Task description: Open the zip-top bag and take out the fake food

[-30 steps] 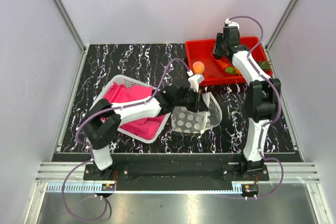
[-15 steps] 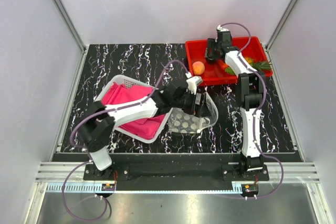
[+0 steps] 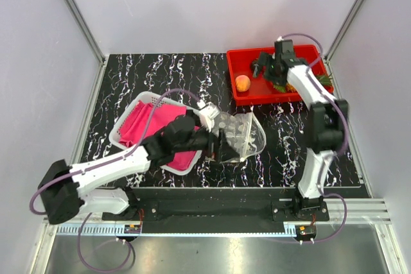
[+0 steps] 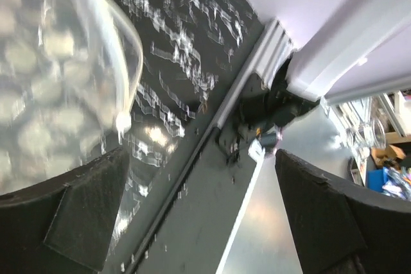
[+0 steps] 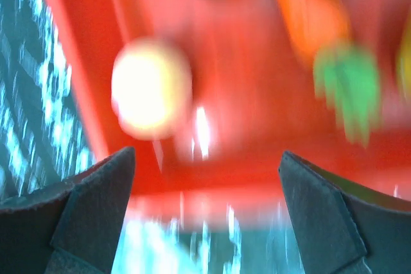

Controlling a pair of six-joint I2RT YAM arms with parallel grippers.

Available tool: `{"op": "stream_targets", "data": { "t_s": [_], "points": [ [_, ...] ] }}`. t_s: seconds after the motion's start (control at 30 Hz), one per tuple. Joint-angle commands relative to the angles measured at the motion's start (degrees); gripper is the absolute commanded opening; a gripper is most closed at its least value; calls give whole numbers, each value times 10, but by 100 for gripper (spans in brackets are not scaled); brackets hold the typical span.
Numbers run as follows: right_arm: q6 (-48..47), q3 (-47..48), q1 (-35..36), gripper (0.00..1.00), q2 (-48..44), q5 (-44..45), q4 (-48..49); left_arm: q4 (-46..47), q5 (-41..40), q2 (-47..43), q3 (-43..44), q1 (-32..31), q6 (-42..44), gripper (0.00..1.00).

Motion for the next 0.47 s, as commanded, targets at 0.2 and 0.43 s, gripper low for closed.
{"op": "stream_targets", "data": {
  "t_s": [0.2,0.43],
  "points": [
    [126,-435,146,100,-458,-51,30,164,-27,-233,-231,-17,-76,99],
    [176,-603,154,100,-747,-181,83,150,-76,-396,-281,-18,-89,99]
  ]
}}
